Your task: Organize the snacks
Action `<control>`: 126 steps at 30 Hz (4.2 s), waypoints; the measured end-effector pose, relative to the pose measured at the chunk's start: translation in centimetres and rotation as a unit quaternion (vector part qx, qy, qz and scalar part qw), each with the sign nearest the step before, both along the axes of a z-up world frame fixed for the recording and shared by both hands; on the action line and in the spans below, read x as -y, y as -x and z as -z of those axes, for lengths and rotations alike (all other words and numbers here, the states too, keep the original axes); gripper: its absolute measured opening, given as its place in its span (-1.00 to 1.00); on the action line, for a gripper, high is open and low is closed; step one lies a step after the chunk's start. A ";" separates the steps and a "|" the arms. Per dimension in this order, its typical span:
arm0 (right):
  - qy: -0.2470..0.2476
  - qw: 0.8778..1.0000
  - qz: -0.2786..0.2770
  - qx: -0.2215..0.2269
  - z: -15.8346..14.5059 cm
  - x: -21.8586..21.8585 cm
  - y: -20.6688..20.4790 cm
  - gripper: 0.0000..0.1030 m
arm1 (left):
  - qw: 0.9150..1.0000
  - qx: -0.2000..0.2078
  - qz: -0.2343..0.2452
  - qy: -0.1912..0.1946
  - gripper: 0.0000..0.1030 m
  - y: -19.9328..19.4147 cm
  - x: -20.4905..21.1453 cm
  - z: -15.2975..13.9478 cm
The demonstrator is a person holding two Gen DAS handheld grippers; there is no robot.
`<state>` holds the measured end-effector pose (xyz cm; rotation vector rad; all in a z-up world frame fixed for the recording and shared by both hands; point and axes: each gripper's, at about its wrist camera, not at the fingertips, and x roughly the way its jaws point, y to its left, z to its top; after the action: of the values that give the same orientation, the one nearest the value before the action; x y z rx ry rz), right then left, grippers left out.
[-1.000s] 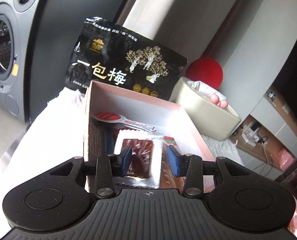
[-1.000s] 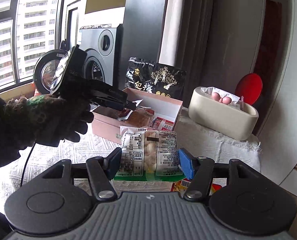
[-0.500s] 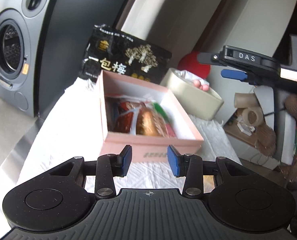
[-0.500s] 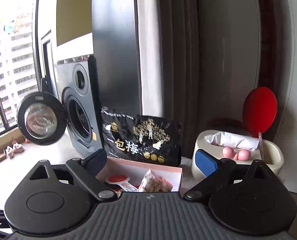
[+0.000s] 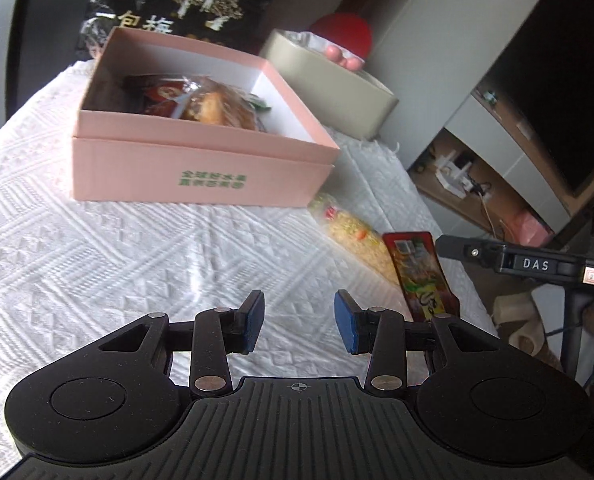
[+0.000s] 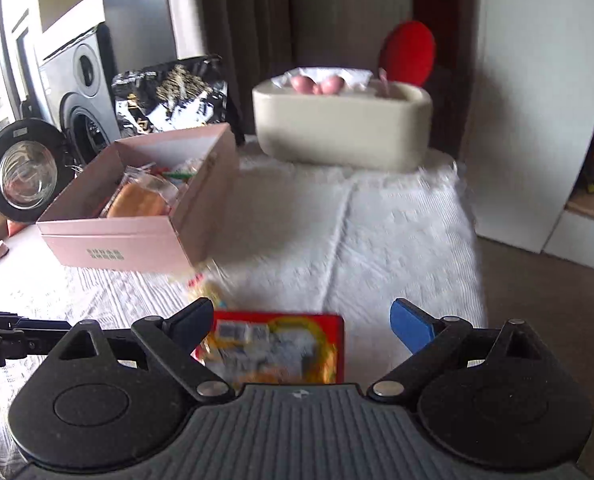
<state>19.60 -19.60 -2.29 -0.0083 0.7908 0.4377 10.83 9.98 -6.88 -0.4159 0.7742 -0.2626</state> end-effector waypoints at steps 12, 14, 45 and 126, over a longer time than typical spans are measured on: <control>0.019 0.995 -0.069 0.075 0.8 -3.0 3.1 0.86 | 0.999 -0.022 0.002 -0.048 -0.17 0.4 2.7 -0.4; 0.055 0.987 -0.117 0.095 0.6 -5.1 2.7 0.86 | 0.998 -0.029 -0.001 -0.060 -0.17 0.3 3.0 -0.2; 0.065 0.984 -0.165 0.032 1.0 -5.7 5.9 0.50 | 0.994 0.022 0.038 -0.098 -0.21 0.7 3.2 -1.8; 0.099 0.982 -0.145 0.077 1.9 -4.1 7.9 0.67 | 0.981 0.083 0.009 -0.176 -0.21 4.9 4.9 2.0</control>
<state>11.67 -15.48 -4.20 -0.3416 0.6801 0.6241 5.97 5.12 -8.85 -0.0511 0.6442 -0.1705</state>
